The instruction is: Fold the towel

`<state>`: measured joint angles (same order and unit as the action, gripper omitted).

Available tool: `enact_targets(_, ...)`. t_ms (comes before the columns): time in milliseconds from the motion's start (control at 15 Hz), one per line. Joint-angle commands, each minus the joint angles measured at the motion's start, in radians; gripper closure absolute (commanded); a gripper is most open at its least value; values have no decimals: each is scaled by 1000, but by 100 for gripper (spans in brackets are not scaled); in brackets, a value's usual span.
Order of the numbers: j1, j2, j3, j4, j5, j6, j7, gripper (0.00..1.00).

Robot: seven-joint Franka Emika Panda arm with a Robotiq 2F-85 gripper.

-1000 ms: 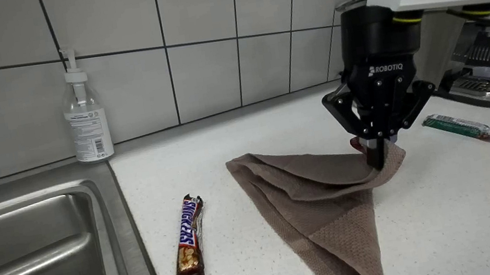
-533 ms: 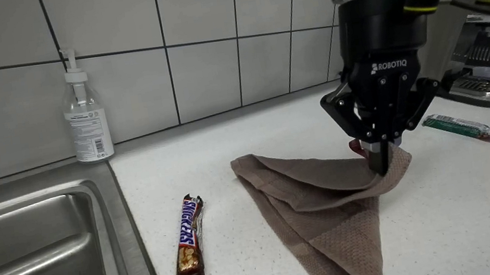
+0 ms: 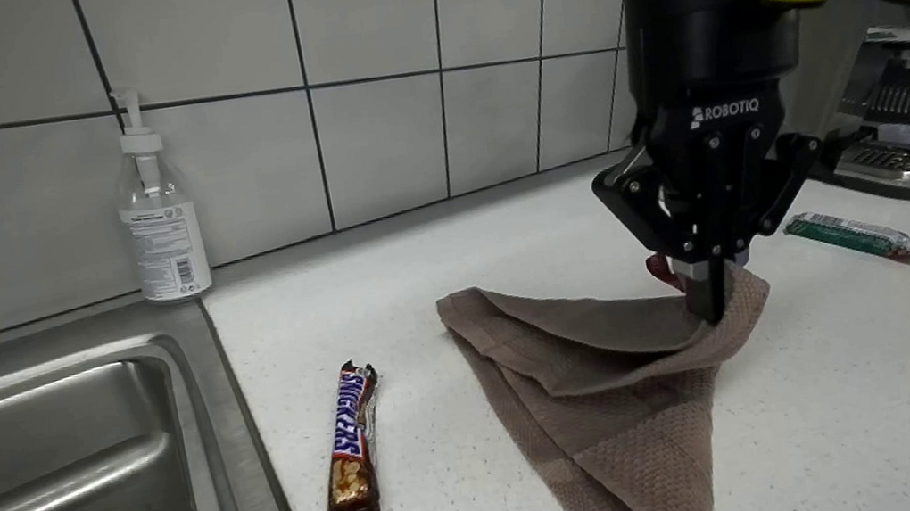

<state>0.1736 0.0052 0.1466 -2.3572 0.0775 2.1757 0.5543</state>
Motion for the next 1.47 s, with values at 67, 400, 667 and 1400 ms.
enact_targets(67,8,-28,19,-1,-26,-43,38,99)
enact_targets(400,18,-23,30,4,-33,-57,40,99)
enact_targets(667,25,-13,42,10,-42,-64,47,99)
enact_targets(1400,53,3,65,21,-63,-84,52,60)
